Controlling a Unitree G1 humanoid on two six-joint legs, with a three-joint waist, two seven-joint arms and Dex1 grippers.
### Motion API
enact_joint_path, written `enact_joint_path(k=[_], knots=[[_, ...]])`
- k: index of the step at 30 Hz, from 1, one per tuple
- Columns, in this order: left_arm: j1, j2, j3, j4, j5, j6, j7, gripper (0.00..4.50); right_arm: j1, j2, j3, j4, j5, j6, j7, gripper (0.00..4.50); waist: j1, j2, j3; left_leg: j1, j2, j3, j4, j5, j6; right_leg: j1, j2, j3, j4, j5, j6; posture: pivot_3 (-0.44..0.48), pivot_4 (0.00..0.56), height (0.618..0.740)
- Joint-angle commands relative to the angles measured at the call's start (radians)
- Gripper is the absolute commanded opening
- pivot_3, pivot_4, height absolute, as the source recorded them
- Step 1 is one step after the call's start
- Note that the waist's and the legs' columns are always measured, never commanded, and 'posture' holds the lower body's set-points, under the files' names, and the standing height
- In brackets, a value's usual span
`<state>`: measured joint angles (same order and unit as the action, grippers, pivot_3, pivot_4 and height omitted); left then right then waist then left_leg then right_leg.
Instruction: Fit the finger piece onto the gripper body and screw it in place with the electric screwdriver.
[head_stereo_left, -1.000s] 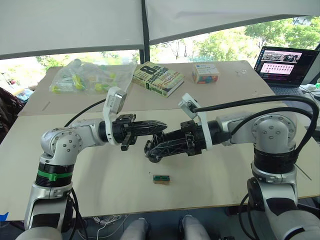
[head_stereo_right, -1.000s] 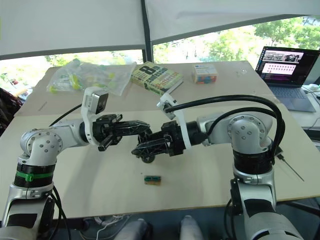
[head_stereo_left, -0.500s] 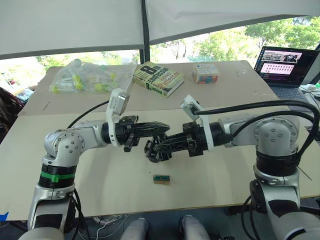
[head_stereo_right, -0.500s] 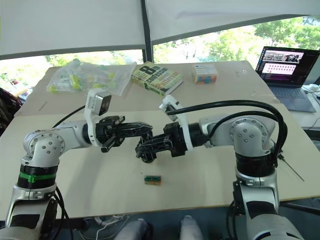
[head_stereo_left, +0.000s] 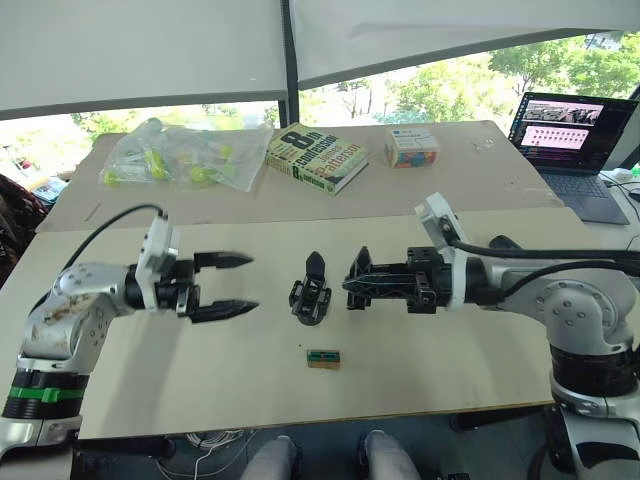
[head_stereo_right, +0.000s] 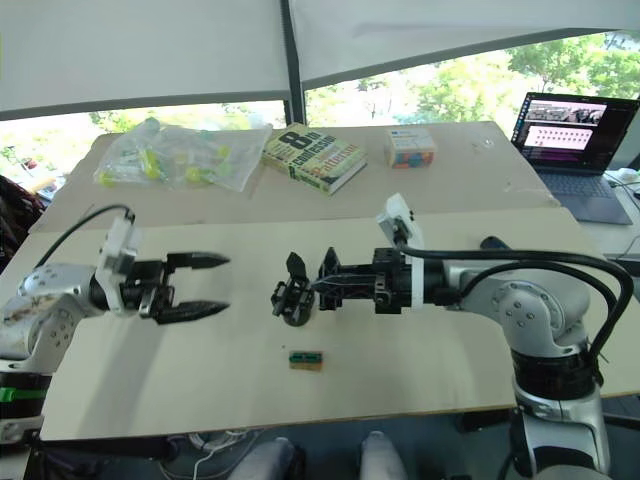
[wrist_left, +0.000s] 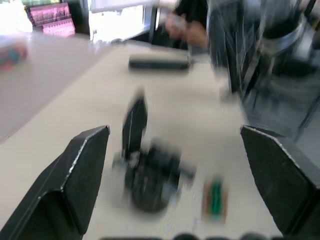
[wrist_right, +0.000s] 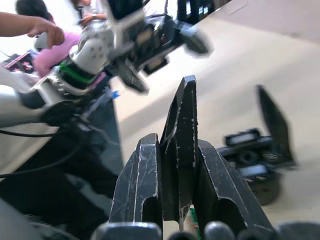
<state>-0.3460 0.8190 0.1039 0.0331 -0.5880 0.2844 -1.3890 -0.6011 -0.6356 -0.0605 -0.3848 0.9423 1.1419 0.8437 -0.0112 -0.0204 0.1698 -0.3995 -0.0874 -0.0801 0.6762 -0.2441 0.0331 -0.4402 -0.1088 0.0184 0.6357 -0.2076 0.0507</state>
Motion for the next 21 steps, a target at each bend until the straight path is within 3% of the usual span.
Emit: enact_joint_path(k=[1,9,21], knots=[[0.031,-0.015,-0.003,0.111,0.107,-0.188,-0.019,4.5,0.061,0.005,-0.019,-0.014,-0.076,-0.202,0.067,0.41,0.004,0.0,0.0,0.001,0.001,-0.001,0.0,0.0,0.0,0.002,0.0,-0.002,-0.003,0.001,0.0,0.0,0.15,0.74],[-0.01,-0.154,-0.109,0.214,0.199,-0.227,0.028,4.5,0.133,-0.025,0.049,0.026,-0.224,-0.4,0.145,0.41,0.01,0.0,0.0,-0.002,0.0,0.0,0.002,-0.001,0.002,0.001,0.0,-0.002,-0.006,0.004,0.003,0.0,0.15,0.74],[-0.133,-0.308,-0.209,0.403,0.299,-0.27,0.046,4.5,0.161,0.002,0.081,-0.002,-0.256,-0.467,0.15,0.41,0.006,0.0,0.0,-0.002,0.0,0.0,0.002,-0.001,0.002,0.001,0.0,-0.002,-0.005,0.004,0.003,0.0,0.15,0.74]])
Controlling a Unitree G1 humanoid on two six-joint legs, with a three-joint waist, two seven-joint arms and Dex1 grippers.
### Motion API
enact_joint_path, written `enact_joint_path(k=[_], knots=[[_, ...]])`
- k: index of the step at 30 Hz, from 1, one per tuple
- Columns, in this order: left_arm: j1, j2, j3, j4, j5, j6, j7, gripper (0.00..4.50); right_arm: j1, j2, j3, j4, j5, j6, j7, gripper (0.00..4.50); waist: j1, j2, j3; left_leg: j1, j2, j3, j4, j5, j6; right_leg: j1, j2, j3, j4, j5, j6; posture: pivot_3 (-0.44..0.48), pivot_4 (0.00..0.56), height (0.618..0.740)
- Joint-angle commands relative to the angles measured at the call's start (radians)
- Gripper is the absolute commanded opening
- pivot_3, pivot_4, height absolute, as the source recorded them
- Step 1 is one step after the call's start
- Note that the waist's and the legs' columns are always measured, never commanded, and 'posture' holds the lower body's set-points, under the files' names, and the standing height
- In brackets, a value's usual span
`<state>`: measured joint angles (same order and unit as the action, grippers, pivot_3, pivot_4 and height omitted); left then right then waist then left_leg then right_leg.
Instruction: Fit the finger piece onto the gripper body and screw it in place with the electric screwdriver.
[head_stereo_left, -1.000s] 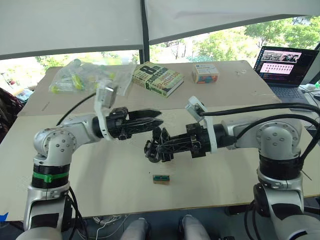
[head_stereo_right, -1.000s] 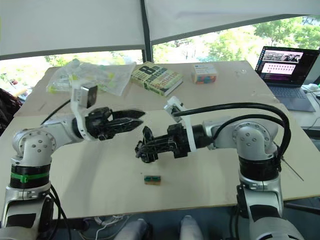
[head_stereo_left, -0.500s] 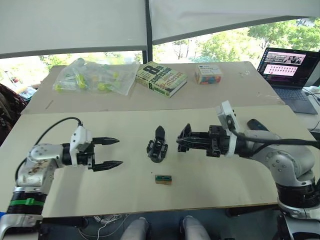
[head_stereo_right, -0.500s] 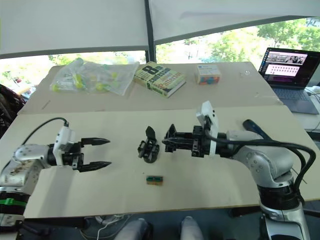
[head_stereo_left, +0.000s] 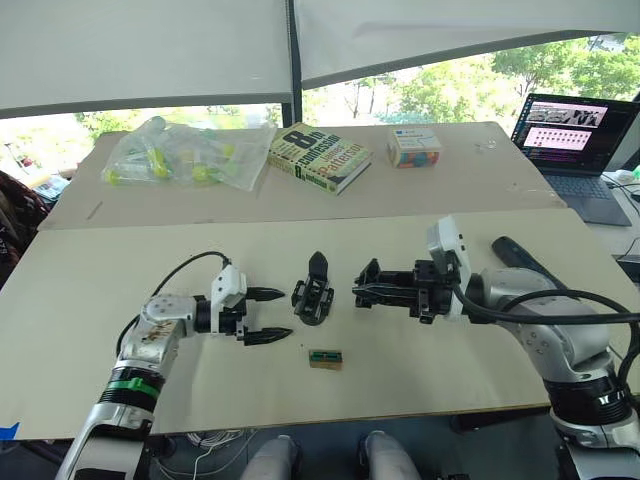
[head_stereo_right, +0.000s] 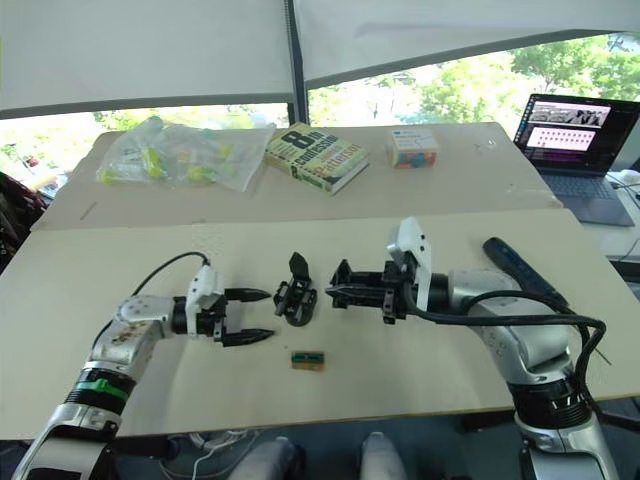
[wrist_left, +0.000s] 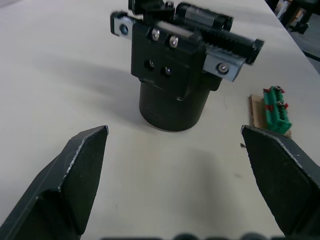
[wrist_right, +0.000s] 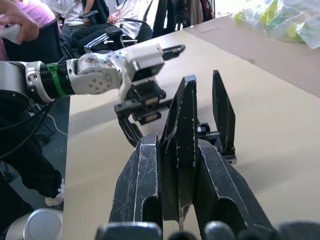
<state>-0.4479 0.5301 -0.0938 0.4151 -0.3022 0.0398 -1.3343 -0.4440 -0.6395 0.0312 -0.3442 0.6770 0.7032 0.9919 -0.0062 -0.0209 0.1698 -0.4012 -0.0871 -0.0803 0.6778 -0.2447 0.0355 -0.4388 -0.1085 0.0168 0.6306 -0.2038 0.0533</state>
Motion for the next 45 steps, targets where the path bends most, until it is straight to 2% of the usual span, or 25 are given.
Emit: enact_joint_path(k=[1,15,25,28,31,37,45], knots=[[-0.04,-0.032,-0.015,0.032,0.015,-0.029,-0.006,4.5,0.006,0.007,-0.012,-0.047,0.013,-0.028,0.0,0.41,0.002,0.0,0.0,0.0,0.0,0.0,0.0,0.0,0.0,0.0,0.0,0.0,0.0,0.0,0.0,0.0,0.15,0.74],[-0.147,-0.158,-0.03,0.221,0.063,-0.132,0.009,4.5,0.017,0.012,-0.001,-0.08,0.008,-0.043,0.016,0.41,0.012,0.0,0.0,0.0,-0.001,0.0,0.001,0.0,0.0,0.001,0.0,0.0,0.0,0.0,0.001,0.0,0.15,0.74],[-0.179,-0.18,-0.046,0.301,0.096,-0.2,-0.026,4.5,0.032,0.003,0.004,-0.095,0.007,-0.047,0.014,0.41,0.018,0.0,0.0,0.001,-0.001,0.0,0.002,0.0,0.001,0.002,0.0,0.0,0.0,0.001,0.001,0.0,0.15,0.74],[-0.178,-0.183,-0.043,0.305,0.098,-0.206,-0.033,3.65,0.036,0.002,0.003,-0.096,0.005,-0.049,0.015,0.41,0.018,0.0,0.0,0.001,-0.001,0.0,0.002,0.0,0.001,0.002,0.0,0.0,0.0,0.001,0.001,0.0,0.15,0.74],[-0.171,-0.186,-0.053,0.297,0.109,-0.225,-0.04,2.32,0.038,0.005,0.009,-0.092,-0.007,-0.064,0.018,0.41,0.018,0.0,0.0,0.001,-0.001,0.0,0.002,0.0,0.001,0.002,0.0,0.0,0.0,0.001,0.001,0.0,0.15,0.74],[-0.161,-0.196,-0.052,0.258,0.116,-0.242,-0.016,2.31,0.012,0.054,0.029,-0.058,-0.052,-0.153,0.019,0.41,0.019,0.0,0.0,0.001,-0.001,0.0,0.002,0.0,0.001,0.002,0.0,0.0,0.0,0.001,0.001,0.0,0.15,0.74],[-0.125,-0.193,-0.063,0.195,0.131,-0.22,0.029,2.31,-0.076,0.183,0.148,0.069,-0.199,-0.289,-0.011,0.41,0.016,0.0,-0.001,0.001,-0.001,0.0,0.003,0.0,0.001,0.002,0.0,0.0,0.001,0.001,0.002,0.0,0.15,0.74]])
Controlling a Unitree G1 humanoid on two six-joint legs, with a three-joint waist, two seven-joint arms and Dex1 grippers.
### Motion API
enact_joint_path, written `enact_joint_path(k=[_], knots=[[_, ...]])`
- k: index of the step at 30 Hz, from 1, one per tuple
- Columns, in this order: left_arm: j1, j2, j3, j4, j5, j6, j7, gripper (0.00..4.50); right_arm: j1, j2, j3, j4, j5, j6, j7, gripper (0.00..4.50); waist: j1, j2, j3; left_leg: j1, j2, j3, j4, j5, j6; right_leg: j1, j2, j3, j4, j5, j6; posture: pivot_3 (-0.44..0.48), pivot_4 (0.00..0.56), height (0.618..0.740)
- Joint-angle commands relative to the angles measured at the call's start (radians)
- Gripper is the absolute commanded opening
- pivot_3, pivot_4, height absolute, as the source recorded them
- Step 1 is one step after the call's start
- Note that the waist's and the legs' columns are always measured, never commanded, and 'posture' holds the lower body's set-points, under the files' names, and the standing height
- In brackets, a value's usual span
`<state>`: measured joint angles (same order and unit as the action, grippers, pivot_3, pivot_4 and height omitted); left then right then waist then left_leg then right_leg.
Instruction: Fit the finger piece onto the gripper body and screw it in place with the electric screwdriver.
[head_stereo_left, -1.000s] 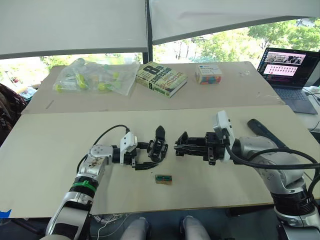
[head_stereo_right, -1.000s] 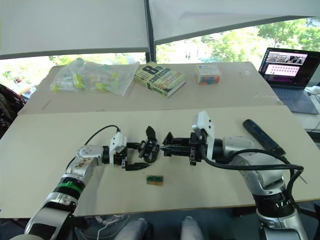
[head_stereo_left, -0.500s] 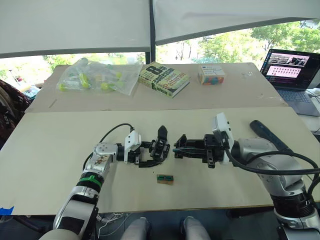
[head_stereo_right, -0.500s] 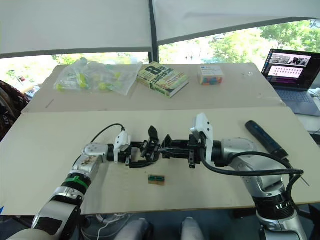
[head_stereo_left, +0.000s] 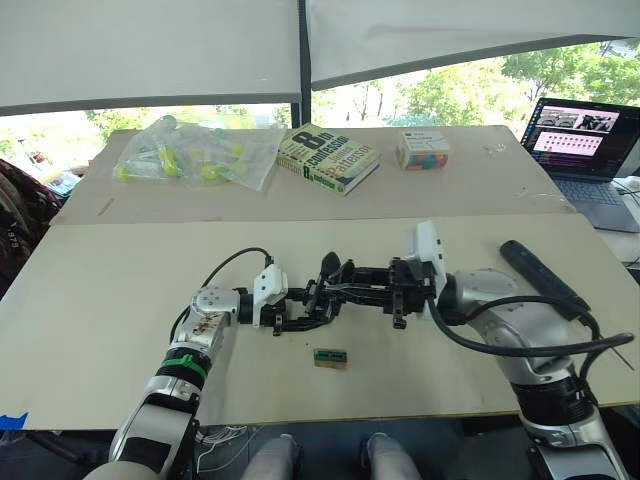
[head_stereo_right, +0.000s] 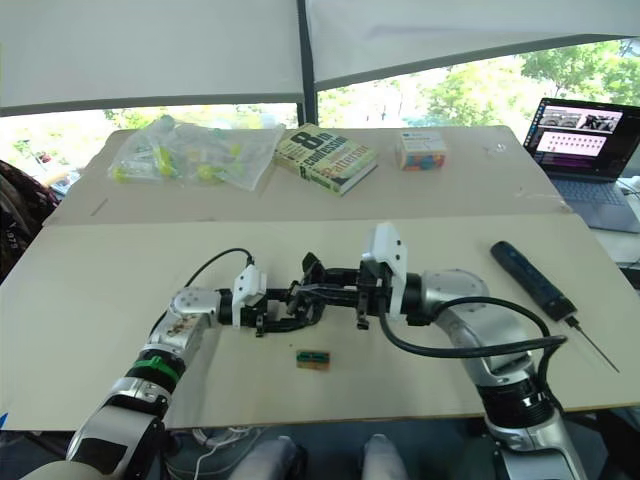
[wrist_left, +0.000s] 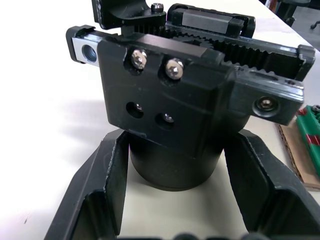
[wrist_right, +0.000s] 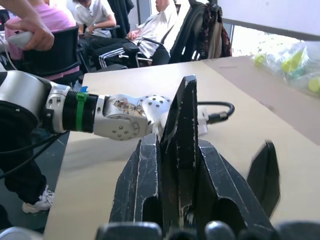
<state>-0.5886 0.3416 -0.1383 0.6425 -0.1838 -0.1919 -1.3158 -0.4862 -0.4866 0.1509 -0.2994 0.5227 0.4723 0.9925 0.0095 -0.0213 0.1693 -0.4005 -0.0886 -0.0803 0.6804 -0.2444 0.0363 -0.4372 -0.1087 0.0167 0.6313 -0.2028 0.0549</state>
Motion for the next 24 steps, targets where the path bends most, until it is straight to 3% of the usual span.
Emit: enact_joint_path(k=[1,24], knots=[[0.02,-0.003,-0.018,-0.037,0.012,0.017,0.013,2.31,-0.04,0.041,0.04,0.038,-0.058,-0.066,-0.014,0.41,0.0,0.0,0.0,0.0,0.0,0.0,0.0,0.0,0.0,0.0,0.0,0.0,0.0,0.0,0.0,0.0,0.15,0.74],[0.081,0.024,-0.032,-0.116,0.012,0.1,0.035,2.31,-0.033,0.088,0.136,0.131,-0.168,-0.058,-0.011,0.41,-0.012,0.001,-0.001,0.001,0.0,0.0,0.0,0.0,0.0,0.0,0.0,0.0,0.001,0.0,0.0,0.0,0.15,0.74]])
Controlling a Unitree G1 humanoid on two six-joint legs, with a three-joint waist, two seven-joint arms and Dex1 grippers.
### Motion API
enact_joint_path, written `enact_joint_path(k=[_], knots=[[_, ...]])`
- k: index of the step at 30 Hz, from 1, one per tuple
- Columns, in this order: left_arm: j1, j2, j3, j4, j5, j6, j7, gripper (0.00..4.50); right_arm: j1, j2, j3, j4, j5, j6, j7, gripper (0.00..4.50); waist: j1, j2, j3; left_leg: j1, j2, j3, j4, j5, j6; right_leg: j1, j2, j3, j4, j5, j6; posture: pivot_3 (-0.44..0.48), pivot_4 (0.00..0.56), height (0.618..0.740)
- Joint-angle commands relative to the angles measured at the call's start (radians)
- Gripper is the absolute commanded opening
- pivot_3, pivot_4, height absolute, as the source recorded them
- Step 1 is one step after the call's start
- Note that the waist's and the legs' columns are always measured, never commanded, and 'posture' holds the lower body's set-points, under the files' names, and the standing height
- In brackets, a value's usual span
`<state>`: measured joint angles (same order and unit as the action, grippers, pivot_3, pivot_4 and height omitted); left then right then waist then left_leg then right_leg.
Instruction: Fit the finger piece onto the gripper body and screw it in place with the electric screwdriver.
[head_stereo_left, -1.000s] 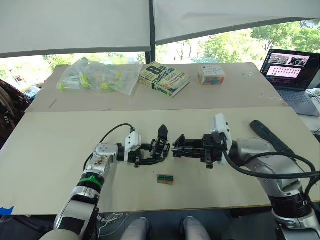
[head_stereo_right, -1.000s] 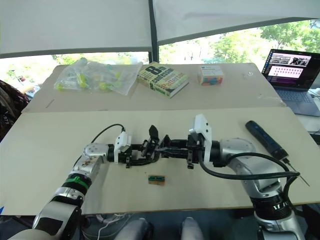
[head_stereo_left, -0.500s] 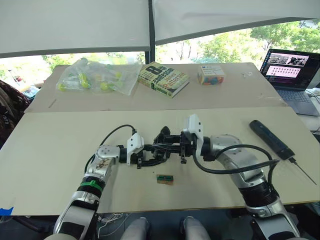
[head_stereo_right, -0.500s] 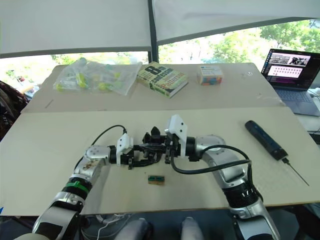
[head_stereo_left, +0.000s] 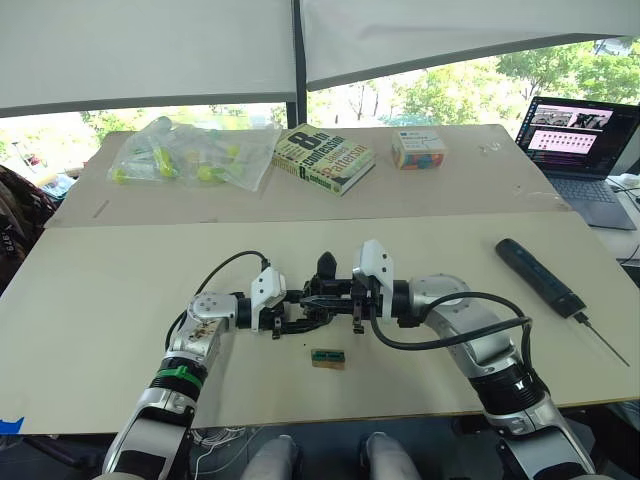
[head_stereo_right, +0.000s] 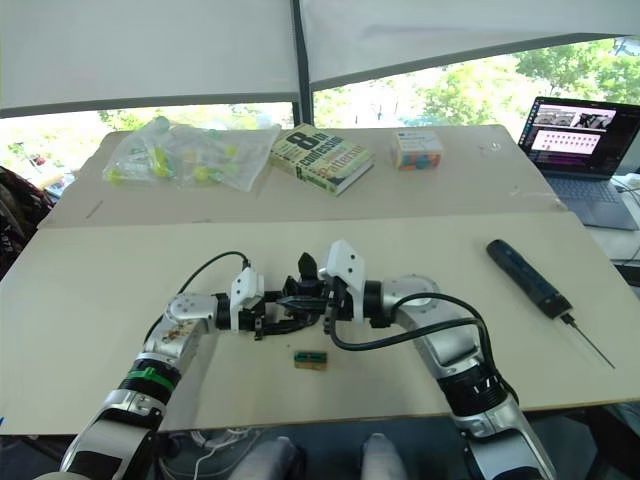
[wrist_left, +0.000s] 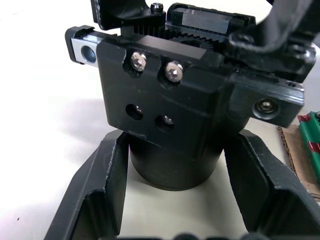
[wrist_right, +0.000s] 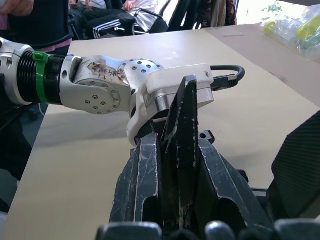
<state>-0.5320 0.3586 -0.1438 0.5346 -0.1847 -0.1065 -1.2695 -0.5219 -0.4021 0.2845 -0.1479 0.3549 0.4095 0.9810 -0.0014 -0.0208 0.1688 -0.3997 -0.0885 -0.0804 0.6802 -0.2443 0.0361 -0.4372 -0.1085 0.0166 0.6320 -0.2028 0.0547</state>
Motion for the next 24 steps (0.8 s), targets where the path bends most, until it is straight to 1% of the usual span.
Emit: enact_joint_path(k=[1,10,18,24], knots=[[0.025,0.007,-0.027,-0.009,0.013,0.017,-0.012,2.31,0.004,0.002,0.007,-0.019,-0.004,0.01,0.0,0.41,-0.001,0.0,-0.001,0.0,0.0,0.0,0.0,0.0,0.0,0.0,0.0,0.0,0.0,0.0,0.0,0.0,0.15,0.74],[0.032,0.008,-0.028,-0.021,0.011,0.03,-0.011,2.31,0.022,-0.009,0.029,-0.02,-0.026,0.064,-0.034,0.41,-0.006,0.0,-0.005,0.001,0.0,0.0,-0.001,0.0,0.0,0.0,0.0,0.0,0.0,0.0,0.0,0.0,0.15,0.74],[0.036,0.01,-0.029,-0.032,0.008,0.044,-0.007,2.31,0.025,0.008,0.023,-0.031,0.014,0.175,-0.074,0.41,-0.008,0.0,-0.008,0.003,0.0,0.0,-0.001,0.0,0.0,0.002,0.0,0.0,0.0,0.0,0.0,0.0,0.15,0.74],[0.04,0.01,-0.03,-0.038,0.007,0.05,-0.004,2.31,0.026,0.022,0.033,-0.034,0.017,0.196,-0.083,0.41,-0.01,0.0,-0.008,0.008,0.0,0.0,-0.003,-0.001,0.001,0.007,0.0,0.0,-0.001,0.0,0.0,0.0,0.15,0.74]])
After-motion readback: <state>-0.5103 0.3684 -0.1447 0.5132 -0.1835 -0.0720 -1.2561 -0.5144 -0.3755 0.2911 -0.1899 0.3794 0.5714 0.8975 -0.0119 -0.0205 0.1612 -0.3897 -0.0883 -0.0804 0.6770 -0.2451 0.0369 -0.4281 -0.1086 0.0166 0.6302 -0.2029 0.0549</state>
